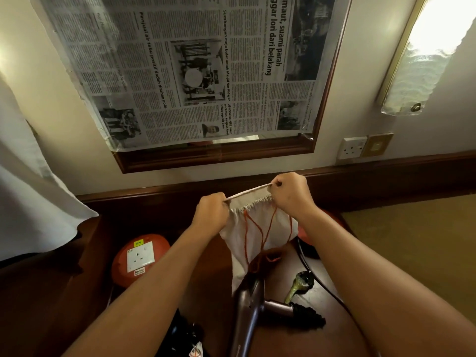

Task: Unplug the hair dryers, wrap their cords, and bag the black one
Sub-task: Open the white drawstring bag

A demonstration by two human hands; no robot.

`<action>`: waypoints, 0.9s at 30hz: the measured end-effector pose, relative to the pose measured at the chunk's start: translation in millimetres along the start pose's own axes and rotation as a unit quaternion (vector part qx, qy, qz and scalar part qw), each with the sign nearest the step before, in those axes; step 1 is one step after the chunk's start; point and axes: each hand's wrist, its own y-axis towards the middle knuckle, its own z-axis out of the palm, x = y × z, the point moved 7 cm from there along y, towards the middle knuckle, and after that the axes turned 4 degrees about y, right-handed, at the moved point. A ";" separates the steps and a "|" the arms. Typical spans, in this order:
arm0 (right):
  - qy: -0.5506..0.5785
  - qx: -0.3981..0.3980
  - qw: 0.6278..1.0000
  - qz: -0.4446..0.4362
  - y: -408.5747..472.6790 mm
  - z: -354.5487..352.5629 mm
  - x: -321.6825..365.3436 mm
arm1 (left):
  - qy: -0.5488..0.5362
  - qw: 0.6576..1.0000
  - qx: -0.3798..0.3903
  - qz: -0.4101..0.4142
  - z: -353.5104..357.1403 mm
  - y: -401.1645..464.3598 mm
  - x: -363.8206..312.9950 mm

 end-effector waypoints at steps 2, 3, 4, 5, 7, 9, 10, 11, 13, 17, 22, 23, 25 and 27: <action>-0.051 0.022 0.998 -0.022 -0.5 -3.9 -2.1 | -0.002 1.000 -0.018 0.025 -6.2 3.0 -2.2; -0.071 0.035 0.997 -0.027 -1.2 -4.4 -3.4 | -0.003 0.999 -0.019 0.035 -8.0 4.5 -2.7; -0.088 0.044 0.995 -0.025 -1.2 -4.8 -5.2 | 0.003 0.999 -0.015 0.042 -8.9 6.0 -3.1; -0.099 0.049 0.994 -0.021 -1.1 -5.3 -7.0 | 0.017 0.999 -0.006 0.045 -8.4 7.8 -3.3; -0.092 0.044 0.995 -0.007 -0.6 -7.9 -11.8 | 0.059 0.997 0.025 0.052 -5.2 9.3 -6.7; -0.048 0.037 0.998 0.010 0.3 -11.1 -15.5 | 0.103 0.990 0.046 0.084 -2.1 7.4 -20.8; -0.023 0.045 0.999 0.012 0.7 -10.6 -15.2 | 0.121 0.986 0.048 0.108 -0.5 6.1 -32.4; -0.002 0.061 0.998 0.010 0.6 -8.2 -12.5 | 0.135 0.981 0.048 0.129 1.3 4.4 -44.9; 0.018 0.098 0.995 -0.008 -1.8 -0.3 -3.8 | 0.144 0.977 0.048 0.152 5.3 0.8 -67.3; -0.013 0.093 0.995 -0.035 -8.6 8.8 -1.9 | 0.017 0.993 0.034 0.115 4.4 5.2 -68.2; -0.033 -0.010 0.998 -0.042 -16.4 -3.4 -17.3 | -0.071 0.996 -0.040 0.049 -9.4 7.3 -43.2; -0.041 -0.024 0.998 -0.040 -16.7 -7.4 -20.0 | -0.082 0.995 -0.053 0.030 -12.9 7.3 -36.6; -0.087 -0.062 0.993 -0.045 -16.9 -16.6 -22.4 | -0.093 0.993 -0.066 0.007 -17.8 6.0 -26.2; -0.107 -0.117 0.986 -0.047 -17.0 -27.5 -20.4 | -0.094 0.994 -0.059 -0.004 -19.6 4.7 -18.5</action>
